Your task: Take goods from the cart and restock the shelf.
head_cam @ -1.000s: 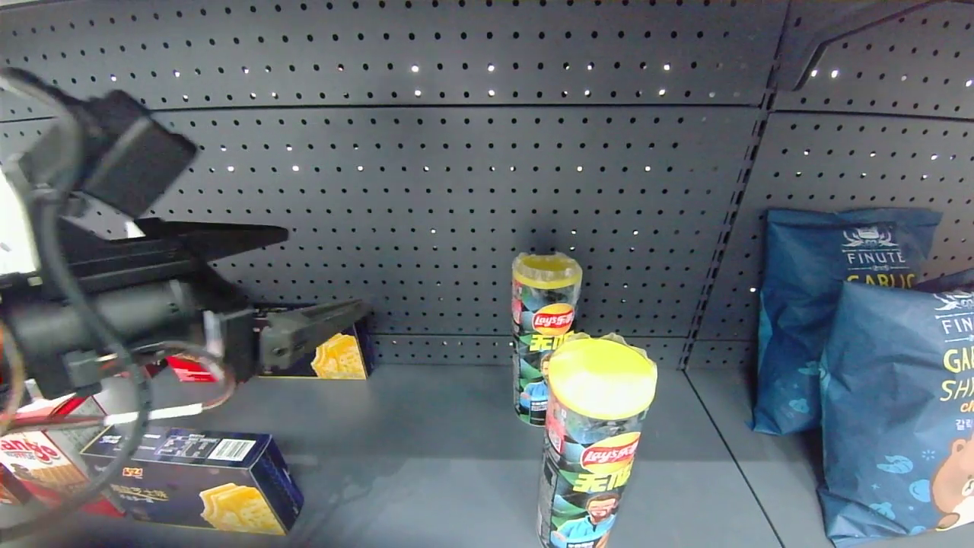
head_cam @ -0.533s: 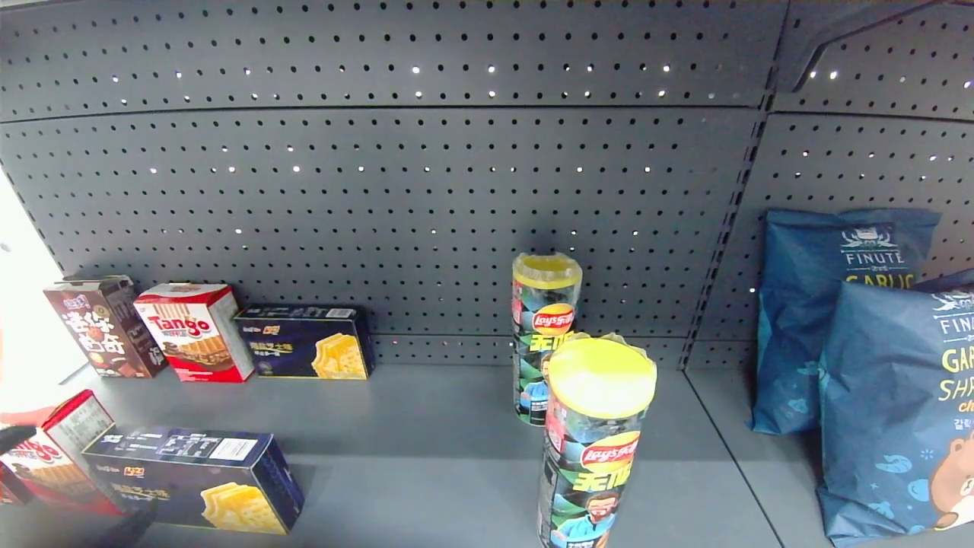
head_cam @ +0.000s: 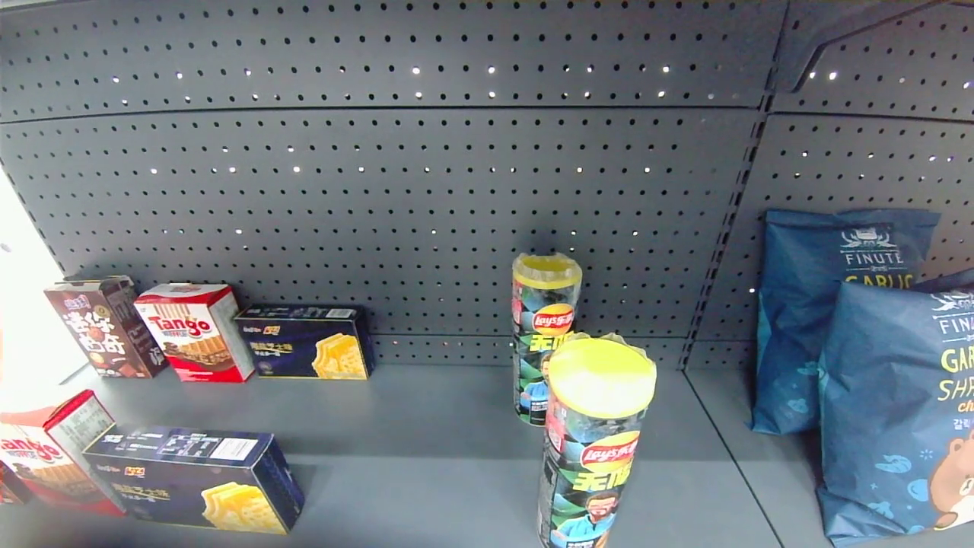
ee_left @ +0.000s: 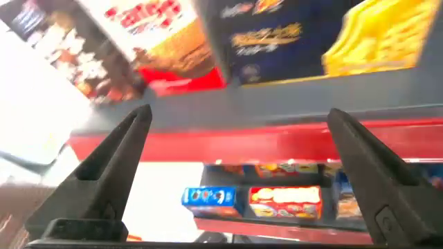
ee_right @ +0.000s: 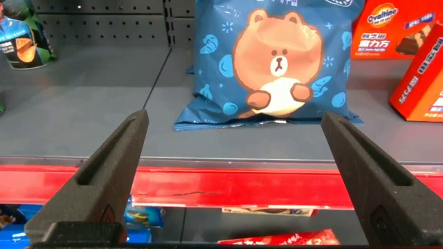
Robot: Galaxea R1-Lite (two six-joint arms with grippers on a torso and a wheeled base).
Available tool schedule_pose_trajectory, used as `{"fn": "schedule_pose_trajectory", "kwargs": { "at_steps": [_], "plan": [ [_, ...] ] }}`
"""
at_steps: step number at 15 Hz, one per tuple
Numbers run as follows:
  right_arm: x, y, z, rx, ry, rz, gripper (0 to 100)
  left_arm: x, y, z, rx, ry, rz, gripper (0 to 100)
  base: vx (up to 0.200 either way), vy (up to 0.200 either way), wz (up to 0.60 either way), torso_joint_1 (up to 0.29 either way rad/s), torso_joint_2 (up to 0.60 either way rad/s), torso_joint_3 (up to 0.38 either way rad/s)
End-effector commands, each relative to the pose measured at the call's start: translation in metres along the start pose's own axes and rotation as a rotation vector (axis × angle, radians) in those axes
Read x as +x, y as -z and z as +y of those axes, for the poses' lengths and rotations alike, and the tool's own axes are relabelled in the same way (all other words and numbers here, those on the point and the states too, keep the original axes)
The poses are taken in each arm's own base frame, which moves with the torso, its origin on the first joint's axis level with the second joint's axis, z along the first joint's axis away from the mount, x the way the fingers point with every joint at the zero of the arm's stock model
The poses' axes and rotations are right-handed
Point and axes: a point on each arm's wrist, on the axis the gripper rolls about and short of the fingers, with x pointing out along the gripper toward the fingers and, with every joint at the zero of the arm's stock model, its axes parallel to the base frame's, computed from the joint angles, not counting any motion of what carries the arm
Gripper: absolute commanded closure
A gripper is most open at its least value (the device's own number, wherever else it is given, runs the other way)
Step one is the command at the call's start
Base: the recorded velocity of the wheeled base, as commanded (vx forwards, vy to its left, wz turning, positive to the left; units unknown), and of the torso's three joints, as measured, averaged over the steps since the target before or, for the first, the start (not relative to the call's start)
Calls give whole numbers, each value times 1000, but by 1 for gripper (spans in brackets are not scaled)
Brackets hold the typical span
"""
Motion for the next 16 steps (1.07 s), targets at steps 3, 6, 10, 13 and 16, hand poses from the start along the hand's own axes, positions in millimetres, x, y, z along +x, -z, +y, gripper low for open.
{"fn": "schedule_pose_trajectory", "kwargs": {
  "at_steps": [3, 6, 10, 13, 16],
  "plan": [
    [40, -149, 1, 72, -73, 2, 0, -8, 11, -1, -25, -12, -81, 0, 0, 0, 0, 0, 0, 0],
    [87, -128, 24, -75, -490, 211, 0, -7, 13, 0, -161, 42, -90, 0, 0, 0, 0, 0, 0, 0],
    [110, -92, 57, -132, -720, 396, 0, -7, 13, 0, -175, 45, -88, 0, 0, 0, 0, 0, 0, 0],
    [136, -80, 80, -185, -684, 473, 0, -6, 12, 0, -172, 58, -84, 0, 0, 0, 0, 0, 0, 0],
    [156, -76, 96, -183, -683, 493, 0, -6, 12, 0, -171, 68, -87, 0, 0, 0, 0, 0, 0, 0]
  ]
}}
